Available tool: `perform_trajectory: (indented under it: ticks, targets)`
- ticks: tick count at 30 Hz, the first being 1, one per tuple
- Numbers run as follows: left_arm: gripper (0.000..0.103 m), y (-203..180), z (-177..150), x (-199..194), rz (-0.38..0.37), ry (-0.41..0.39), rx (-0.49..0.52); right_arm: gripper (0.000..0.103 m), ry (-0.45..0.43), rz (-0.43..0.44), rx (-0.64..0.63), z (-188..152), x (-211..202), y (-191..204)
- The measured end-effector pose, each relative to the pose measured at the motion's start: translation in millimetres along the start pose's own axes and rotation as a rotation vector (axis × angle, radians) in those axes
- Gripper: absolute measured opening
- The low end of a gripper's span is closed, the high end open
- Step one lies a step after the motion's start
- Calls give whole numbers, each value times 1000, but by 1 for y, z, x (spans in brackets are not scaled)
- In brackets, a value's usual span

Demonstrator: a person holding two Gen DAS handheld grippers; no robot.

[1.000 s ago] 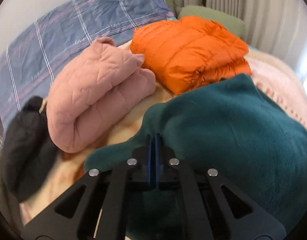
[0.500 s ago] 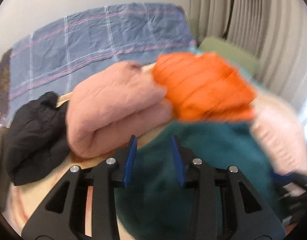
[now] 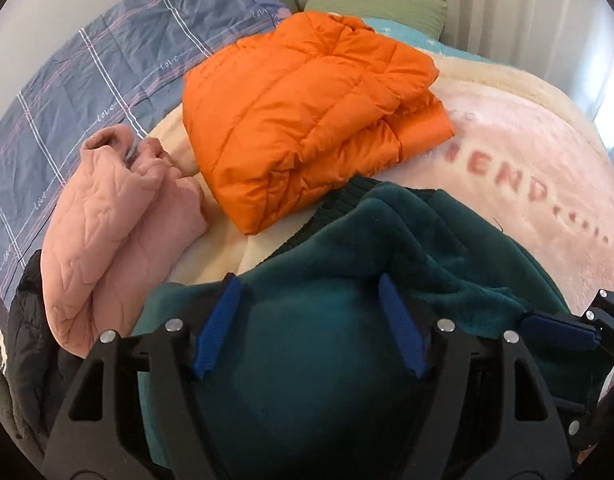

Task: Fold large clothes
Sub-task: 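Lift the folded green sweatshirt with both grippers and set it beside the orange jacket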

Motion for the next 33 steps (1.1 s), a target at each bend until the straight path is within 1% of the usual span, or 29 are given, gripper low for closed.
perform_trajectory:
  ticks: [7,13,15,16,17,19,20,21,22,23,24,25,26,27,29,31,32,33]
  targets:
    - [74,-3,-1,-7,33,-25,13,42,-16,-7,-11,-3,-3,1]
    - [74,-4,-1,-15,43,-42,19,42,-20,-18,-22,-4,-5,3]
    - [74,-5,1,-28,59,-71,29,42,-23,-21,-29,-4,-9,5]
    - [73,-6,2,-41,65,-103,33,42,-26,-24,-32,-4,-11,5]
    - [73,-8,3,-52,49,-127,30,42,-31,-29,-32,-4,-12,4]
    - [74,-11,4,-75,-29,-180,7,42,-35,-21,-23,-4,-12,2]
    - [77,-11,5,-87,-69,-205,-4,42,-37,-13,-19,-4,-12,2]
    - [78,-11,3,-89,-79,-203,-10,42,-37,-10,-17,-4,-13,2]
    - [79,-10,-2,-79,-60,-155,-1,43,-37,-7,-15,-4,-14,2]
    - [80,-12,-10,-63,-30,-89,26,45,-39,-3,-13,-3,-18,3]
    - [81,-16,-19,-48,11,-64,65,49,-30,2,-14,-4,-23,3]
    - [81,-15,-22,-44,22,-102,58,61,-19,12,-15,-4,-29,2]
    - [81,-12,-22,-45,-4,-107,23,76,-29,37,-2,-4,-41,-4]
    - [81,-10,-22,-47,-9,-111,14,80,-42,53,29,-4,-52,-15]
    - [81,-12,-23,-47,1,-118,24,83,-31,98,119,-4,-63,-38]
    - [81,-12,-23,-46,1,-119,25,84,33,178,295,-9,-64,-73]
    - [81,-12,-22,-46,-1,-119,25,84,66,201,348,-13,-61,-81]
    - [81,-11,-22,-45,-5,-120,23,84,132,245,412,-21,-53,-88]
Point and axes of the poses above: each gripper's, at about its wrist camera, not at the fingertips, and x roughly the way its jaws point, y to its left, z to its top, the point moved 7 cm from there along x, roughly the way its jaws point, and after that the axes turned 4 degrees about x, right-handed, at the moved point
